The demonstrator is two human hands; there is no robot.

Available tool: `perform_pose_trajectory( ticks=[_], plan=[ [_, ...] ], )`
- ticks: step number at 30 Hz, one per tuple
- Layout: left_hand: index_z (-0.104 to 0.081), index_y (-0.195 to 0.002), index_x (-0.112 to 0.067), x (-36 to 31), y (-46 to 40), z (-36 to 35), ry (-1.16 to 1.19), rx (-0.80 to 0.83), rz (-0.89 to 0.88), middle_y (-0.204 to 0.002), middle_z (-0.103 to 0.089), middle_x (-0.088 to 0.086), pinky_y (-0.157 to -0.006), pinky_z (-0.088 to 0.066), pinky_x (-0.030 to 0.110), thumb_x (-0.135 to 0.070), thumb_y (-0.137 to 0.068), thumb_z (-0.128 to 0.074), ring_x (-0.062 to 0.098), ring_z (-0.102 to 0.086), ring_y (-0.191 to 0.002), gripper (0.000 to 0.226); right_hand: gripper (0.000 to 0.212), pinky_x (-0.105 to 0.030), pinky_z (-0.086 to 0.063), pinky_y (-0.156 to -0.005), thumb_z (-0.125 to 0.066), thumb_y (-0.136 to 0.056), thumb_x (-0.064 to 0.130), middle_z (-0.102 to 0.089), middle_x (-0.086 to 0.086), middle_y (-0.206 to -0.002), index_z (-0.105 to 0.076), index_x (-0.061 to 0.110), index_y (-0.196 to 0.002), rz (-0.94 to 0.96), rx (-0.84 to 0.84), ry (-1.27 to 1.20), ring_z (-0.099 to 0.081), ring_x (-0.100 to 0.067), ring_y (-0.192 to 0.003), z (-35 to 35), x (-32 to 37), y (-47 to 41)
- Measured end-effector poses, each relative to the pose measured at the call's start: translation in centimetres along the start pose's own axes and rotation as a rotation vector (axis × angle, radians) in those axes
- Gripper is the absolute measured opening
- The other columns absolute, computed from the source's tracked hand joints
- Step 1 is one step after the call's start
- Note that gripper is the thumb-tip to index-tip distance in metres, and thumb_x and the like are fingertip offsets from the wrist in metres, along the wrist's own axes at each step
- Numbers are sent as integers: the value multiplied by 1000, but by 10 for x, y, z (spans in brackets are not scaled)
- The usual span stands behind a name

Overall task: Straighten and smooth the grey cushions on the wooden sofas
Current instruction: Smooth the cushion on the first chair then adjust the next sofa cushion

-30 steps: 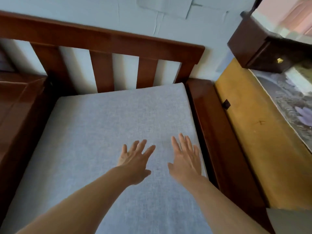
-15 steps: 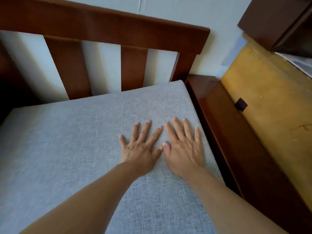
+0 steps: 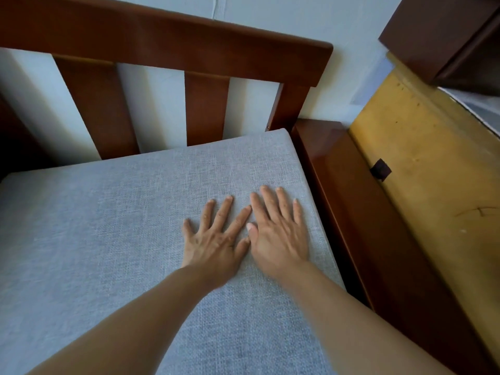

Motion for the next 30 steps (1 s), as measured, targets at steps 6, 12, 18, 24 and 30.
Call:
perform_pose_trajectory(
  ticks=[6, 12, 18, 24, 30],
  plan=[
    [9, -148, -40, -37, 15, 24, 16, 45, -98, -158, 15, -9, -114, -3, 57, -48, -100, -25, 21, 12, -146, 60, 69, -39, 5, -119, -36, -100, 33, 16, -12, -157, 4, 14, -152, -107, 52, -65, 19, -25, -144, 22, -26, 34],
    [4, -151, -34, -86, 48, 29, -97, 148, -317, -159, 15, -8, -116, -5, 56, -39, -102, -29, 22, 12, -146, 59, 78, -34, -9, -118, -50, -96, 24, 4, -15, -158, 3, 10, -150, -310, 112, -187, 2, -28, -146, 27, -54, 110],
    [1, -151, -33, -138, 42, 34, -214, 99, -505, -159, 10, -7, -114, -8, 56, -28, -102, -34, 22, 8, -146, 60, 83, -34, -41, -100, -52, -93, 41, -32, -13, -139, 4, 20, -150, -387, 33, -341, -41, -25, -123, 11, -58, 141],
    [-4, -151, -34, -145, 3, 20, -233, 95, -514, -159, 7, -12, -115, -4, 53, -39, -104, -22, 16, 10, -146, 51, 89, -32, -40, -101, -51, -91, 49, -29, -10, -142, 5, 15, -151, -337, -25, -358, -39, -22, -125, 7, -64, 127],
    [-10, -150, -37, -134, -21, 15, -207, 43, -660, -159, -2, -14, -117, -4, 47, -51, -98, -14, 14, 10, -146, 53, 89, -29, -42, -96, -48, -92, 52, -30, -7, -141, 5, 11, -150, -381, -45, -311, -40, -20, -121, 7, -64, 117]
  ],
)
Point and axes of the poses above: each hand's wrist, its own y-axis away from the middle knuckle, its own z-axis out of the back of the hand, x = y × z, the point moved 9 cm from there along -y, towards the middle knuckle
